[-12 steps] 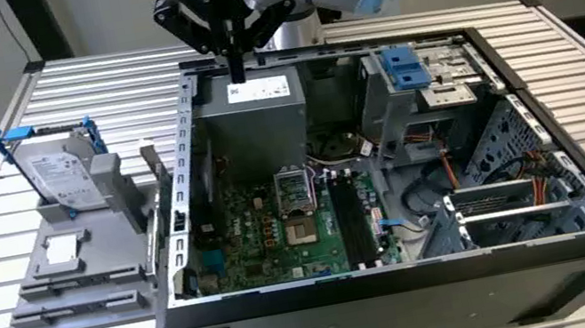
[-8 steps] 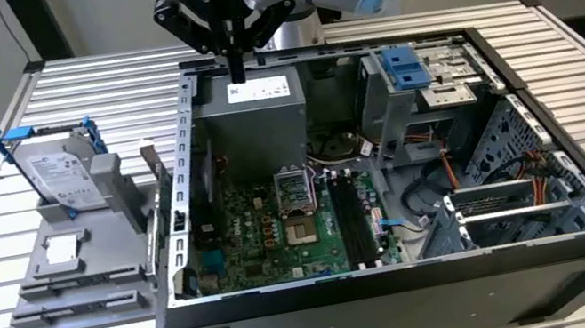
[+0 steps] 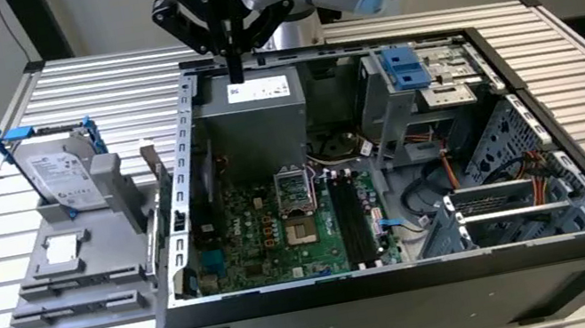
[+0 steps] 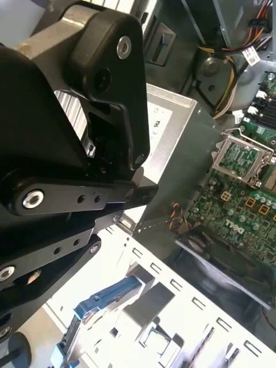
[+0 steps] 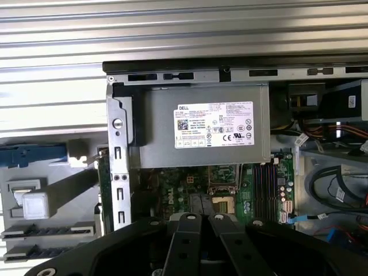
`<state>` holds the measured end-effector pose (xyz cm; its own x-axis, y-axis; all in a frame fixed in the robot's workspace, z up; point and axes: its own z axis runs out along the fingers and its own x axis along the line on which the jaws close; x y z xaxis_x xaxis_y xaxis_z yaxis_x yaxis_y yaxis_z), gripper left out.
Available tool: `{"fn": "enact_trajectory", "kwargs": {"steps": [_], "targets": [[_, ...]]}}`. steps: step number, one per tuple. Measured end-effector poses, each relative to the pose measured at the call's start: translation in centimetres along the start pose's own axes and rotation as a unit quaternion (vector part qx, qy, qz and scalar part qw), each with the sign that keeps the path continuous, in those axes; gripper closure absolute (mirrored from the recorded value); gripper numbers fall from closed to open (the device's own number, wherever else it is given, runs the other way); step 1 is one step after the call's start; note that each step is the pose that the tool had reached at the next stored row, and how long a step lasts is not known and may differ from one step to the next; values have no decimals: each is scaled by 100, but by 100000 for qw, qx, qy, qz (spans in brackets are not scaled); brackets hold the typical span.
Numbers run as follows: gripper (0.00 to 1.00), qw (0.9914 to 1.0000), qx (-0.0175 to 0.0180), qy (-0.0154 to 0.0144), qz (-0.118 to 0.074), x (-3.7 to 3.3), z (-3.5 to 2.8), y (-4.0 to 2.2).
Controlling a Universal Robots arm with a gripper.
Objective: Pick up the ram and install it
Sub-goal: 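Reach for the ram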
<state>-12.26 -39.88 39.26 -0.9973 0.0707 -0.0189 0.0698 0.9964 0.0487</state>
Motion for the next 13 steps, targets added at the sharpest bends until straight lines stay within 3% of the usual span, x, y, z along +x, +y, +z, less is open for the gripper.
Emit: {"fn": "enact_trajectory", "kwargs": {"steps": [13], "targets": [[100,100000,-3,10,-215,128,-3,-9]]}}
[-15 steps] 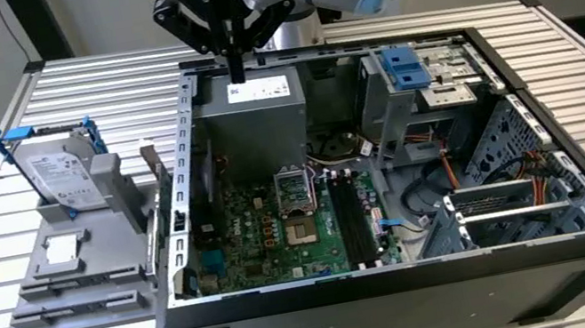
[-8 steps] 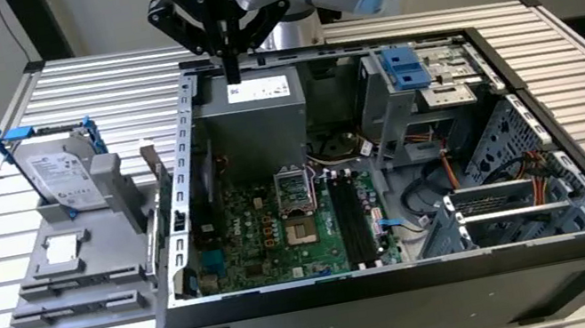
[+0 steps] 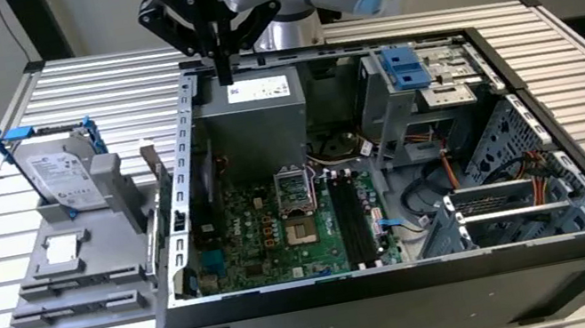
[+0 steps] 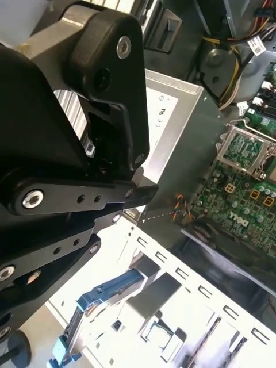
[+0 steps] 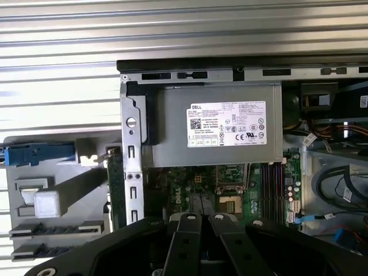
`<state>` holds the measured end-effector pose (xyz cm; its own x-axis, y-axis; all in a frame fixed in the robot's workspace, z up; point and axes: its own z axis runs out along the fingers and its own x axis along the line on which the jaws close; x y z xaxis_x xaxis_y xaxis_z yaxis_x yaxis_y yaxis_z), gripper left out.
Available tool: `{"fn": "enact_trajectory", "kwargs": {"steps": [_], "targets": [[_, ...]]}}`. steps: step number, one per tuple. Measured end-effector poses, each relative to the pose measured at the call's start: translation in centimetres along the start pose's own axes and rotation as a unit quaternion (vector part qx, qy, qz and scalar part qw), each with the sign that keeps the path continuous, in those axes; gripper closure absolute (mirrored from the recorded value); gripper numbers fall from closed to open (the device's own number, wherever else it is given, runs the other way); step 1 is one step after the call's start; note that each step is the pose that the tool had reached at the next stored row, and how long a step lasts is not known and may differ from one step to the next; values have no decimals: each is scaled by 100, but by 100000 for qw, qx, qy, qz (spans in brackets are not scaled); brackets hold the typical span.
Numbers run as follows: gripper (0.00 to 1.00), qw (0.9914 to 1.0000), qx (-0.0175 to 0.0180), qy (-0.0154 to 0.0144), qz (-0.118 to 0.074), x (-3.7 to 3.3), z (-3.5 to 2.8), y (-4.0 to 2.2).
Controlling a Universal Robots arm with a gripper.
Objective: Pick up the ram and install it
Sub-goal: 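Reach for the ram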
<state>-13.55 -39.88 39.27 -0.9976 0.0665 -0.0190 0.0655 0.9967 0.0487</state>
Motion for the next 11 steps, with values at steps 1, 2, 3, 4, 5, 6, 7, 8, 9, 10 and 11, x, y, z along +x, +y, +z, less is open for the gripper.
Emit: {"fn": "enact_trajectory", "kwargs": {"steps": [1,2,3,4,5,6,7,8,9,10,11], "targets": [[100,100000,-2,-1,-16,11,0,-1],[100,100000,-3,-1,-40,25,0,-2],[100,100000,-5,1,-62,39,0,-3],[100,100000,-5,2,-93,55,-1,-4],[100,100000,-4,5,-134,74,-1,-5],[100,100000,-5,8,-175,94,-2,-6],[100,100000,-9,6,-225,114,-2,-8],[100,100000,-9,11,-286,129,-2,-8],[100,99999,-11,15,-376,138,-3,-9],[100,99999,-13,23,-492,147,-6,-9],[100,99998,-9,34,-646,153,-14,-9]]}}
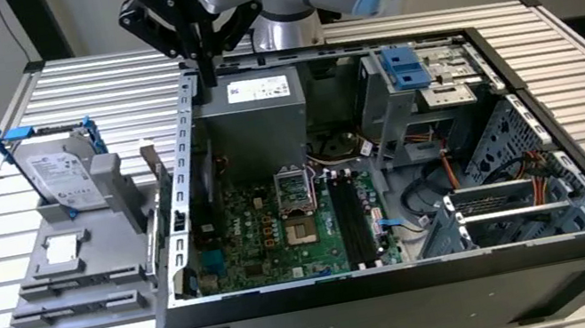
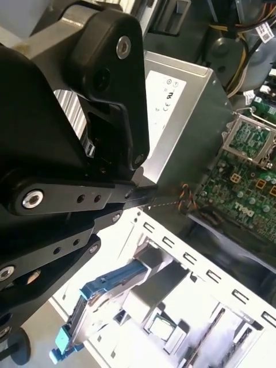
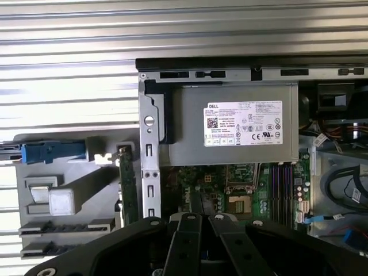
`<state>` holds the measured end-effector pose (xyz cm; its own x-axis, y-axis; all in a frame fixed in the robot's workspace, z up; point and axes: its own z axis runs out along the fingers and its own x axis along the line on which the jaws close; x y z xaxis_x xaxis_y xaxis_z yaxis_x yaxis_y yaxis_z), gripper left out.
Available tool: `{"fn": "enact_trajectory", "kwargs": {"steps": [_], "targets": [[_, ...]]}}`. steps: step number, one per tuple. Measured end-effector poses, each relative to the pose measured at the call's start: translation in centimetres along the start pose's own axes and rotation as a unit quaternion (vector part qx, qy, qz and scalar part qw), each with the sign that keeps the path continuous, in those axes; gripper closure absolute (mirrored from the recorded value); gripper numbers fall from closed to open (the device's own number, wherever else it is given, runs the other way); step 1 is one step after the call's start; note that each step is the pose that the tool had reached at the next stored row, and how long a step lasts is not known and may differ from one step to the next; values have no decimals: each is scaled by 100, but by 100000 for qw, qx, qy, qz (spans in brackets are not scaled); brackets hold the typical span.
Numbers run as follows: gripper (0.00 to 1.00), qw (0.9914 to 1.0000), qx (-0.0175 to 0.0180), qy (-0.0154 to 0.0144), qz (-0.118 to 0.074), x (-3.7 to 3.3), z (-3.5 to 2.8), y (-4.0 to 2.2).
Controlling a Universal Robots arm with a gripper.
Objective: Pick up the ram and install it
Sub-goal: 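Reach for the ram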
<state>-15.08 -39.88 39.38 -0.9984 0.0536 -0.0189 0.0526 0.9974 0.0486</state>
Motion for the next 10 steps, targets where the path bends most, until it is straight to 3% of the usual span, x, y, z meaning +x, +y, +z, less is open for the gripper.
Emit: {"fn": "enact_trajectory", "kwargs": {"steps": [5,10], "targets": [[100,99992,-32,51,-1238,17,-58,1],[100,99979,-49,74,-2028,79,-61,-2]]}}
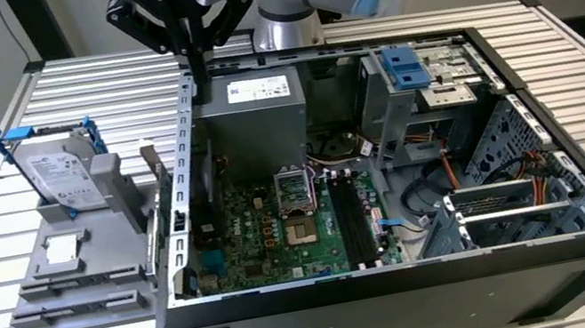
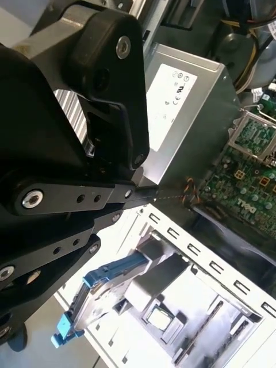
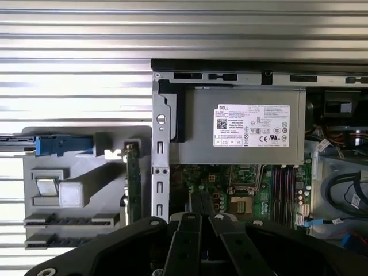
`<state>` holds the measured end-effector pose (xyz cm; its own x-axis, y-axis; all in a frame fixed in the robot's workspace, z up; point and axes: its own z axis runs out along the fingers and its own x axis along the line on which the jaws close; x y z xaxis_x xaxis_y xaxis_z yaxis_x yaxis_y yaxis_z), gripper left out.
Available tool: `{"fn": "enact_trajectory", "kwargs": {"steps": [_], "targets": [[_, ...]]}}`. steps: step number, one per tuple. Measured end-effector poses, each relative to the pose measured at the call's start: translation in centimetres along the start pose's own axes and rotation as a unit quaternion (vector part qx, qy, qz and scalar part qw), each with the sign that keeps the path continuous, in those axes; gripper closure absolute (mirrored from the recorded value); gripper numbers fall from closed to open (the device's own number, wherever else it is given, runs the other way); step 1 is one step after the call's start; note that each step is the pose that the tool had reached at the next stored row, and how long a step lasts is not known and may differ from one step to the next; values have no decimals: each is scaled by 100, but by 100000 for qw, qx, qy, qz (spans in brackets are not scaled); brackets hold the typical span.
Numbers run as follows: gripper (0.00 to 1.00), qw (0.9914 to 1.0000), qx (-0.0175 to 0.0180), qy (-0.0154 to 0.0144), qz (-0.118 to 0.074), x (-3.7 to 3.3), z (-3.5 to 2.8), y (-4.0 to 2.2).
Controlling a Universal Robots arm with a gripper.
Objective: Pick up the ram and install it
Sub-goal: 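Reach for the ram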
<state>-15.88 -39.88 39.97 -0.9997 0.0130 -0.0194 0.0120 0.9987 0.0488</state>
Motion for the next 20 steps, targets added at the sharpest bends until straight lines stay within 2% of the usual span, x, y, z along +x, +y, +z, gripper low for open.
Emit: {"fn": "enact_trajectory", "kwargs": {"steps": [5,12,20], "targets": [[100,100000,8,2,-2,24,-1,0],[100,100000,0,-5,-91,147,-3,-2],[100,99999,-7,17,-494,326,-7,-4]]}}
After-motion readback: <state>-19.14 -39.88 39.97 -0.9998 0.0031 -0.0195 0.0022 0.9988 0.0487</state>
